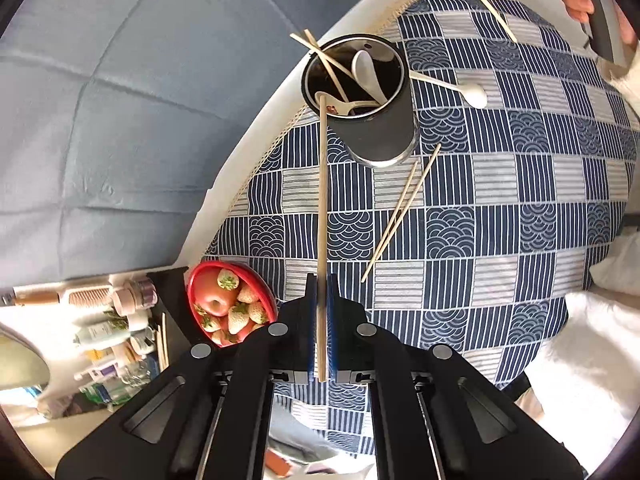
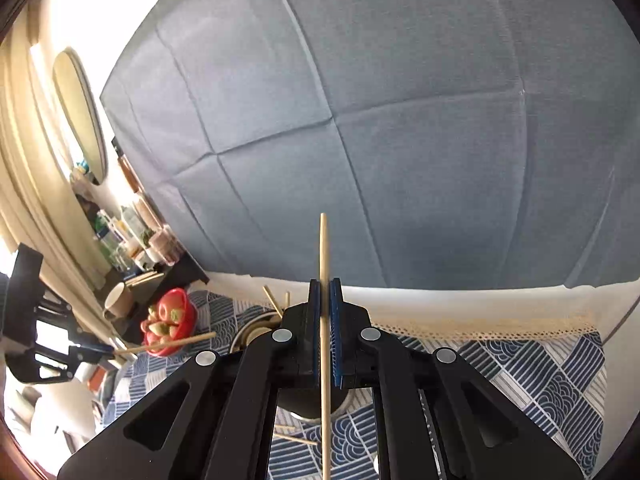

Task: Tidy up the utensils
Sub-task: 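Lift the chopstick upright with the right gripper while the left lifts its chopstick over the holder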

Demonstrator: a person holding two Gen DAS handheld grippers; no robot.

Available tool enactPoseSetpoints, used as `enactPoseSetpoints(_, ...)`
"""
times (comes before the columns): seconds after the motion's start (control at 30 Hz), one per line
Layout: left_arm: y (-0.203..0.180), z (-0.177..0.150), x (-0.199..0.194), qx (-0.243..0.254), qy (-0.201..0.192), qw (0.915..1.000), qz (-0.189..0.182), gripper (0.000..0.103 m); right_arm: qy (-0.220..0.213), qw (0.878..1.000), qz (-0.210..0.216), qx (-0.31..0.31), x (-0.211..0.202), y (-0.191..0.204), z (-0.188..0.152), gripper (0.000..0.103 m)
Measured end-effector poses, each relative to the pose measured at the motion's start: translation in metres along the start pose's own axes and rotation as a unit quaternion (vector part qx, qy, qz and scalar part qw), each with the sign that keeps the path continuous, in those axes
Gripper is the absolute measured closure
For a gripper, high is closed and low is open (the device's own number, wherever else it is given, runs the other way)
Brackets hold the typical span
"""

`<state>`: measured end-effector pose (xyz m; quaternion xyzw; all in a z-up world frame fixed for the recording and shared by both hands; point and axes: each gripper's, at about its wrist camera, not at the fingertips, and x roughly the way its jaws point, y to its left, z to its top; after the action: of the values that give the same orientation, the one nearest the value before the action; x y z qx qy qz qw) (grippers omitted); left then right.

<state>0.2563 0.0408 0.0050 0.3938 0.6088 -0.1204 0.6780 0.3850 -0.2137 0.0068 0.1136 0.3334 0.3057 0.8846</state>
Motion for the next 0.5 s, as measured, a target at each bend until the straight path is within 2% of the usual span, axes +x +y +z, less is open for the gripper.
enactPoseSetpoints(0.07,-0.001,0.013,0.0,0.038,0.017,0.999,0.016,0.098,-0.002,1.0,0.009,0.003,0.006,0.0,0.004,0.099)
enactPoseSetpoints(0.27,0.004,0.042,0.002,0.103,0.041,0.9936,0.025,0.098,0.007,0.999,0.027,0.021,0.03,-0.004,0.004,0.099)
enactPoseSetpoints(0.5,-0.004,0.06,0.02,0.184,0.097,0.9775,0.034,0.098,-0.017,0.994,0.098,0.052,0.054,-0.004,0.011,0.099)
